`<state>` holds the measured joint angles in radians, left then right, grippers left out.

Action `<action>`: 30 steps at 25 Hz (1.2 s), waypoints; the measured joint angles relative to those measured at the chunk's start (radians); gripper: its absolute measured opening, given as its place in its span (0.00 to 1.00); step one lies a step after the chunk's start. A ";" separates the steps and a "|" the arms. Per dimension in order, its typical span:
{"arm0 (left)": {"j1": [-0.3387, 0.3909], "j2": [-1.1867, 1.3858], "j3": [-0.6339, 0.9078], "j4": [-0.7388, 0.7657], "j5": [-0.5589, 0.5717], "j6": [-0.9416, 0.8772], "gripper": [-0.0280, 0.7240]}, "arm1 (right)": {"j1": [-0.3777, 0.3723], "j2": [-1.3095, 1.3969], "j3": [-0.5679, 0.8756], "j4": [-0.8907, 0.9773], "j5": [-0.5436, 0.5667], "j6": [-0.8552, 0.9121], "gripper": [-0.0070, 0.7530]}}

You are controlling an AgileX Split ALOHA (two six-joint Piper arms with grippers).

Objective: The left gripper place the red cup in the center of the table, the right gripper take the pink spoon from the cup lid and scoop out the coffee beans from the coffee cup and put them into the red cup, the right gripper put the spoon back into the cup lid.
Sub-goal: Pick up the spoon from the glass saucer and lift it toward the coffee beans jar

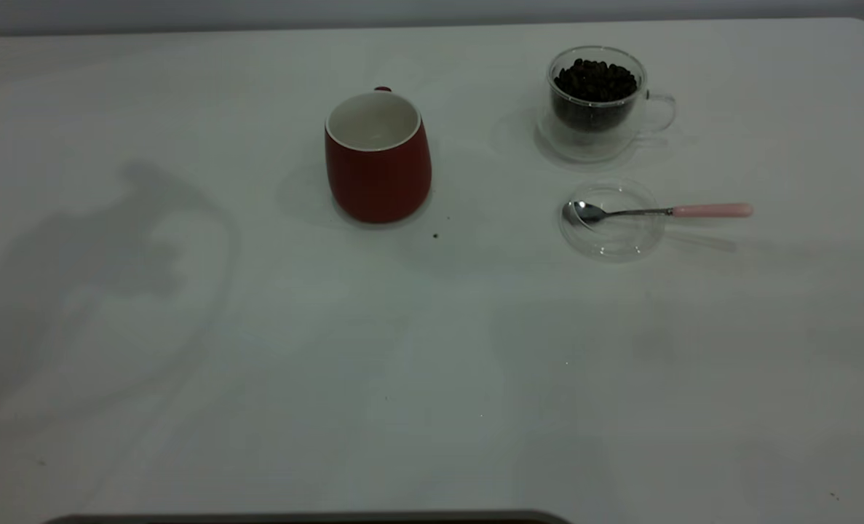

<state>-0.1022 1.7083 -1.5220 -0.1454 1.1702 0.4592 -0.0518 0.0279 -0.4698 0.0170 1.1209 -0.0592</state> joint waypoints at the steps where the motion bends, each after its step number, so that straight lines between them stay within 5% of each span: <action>1: 0.001 -0.034 0.029 0.003 0.000 -0.004 0.82 | 0.000 0.000 0.000 0.000 0.000 0.000 0.75; 20: 0.001 -0.758 0.893 0.027 -0.004 -0.220 0.82 | 0.000 0.000 0.000 0.000 0.000 0.000 0.75; 30: 0.001 -1.212 1.036 0.101 -0.064 -0.414 0.82 | 0.000 0.000 0.000 0.000 0.000 0.000 0.75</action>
<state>-0.1009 0.4959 -0.4864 -0.0445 1.1059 0.0455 -0.0518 0.0279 -0.4698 0.0170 1.1209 -0.0592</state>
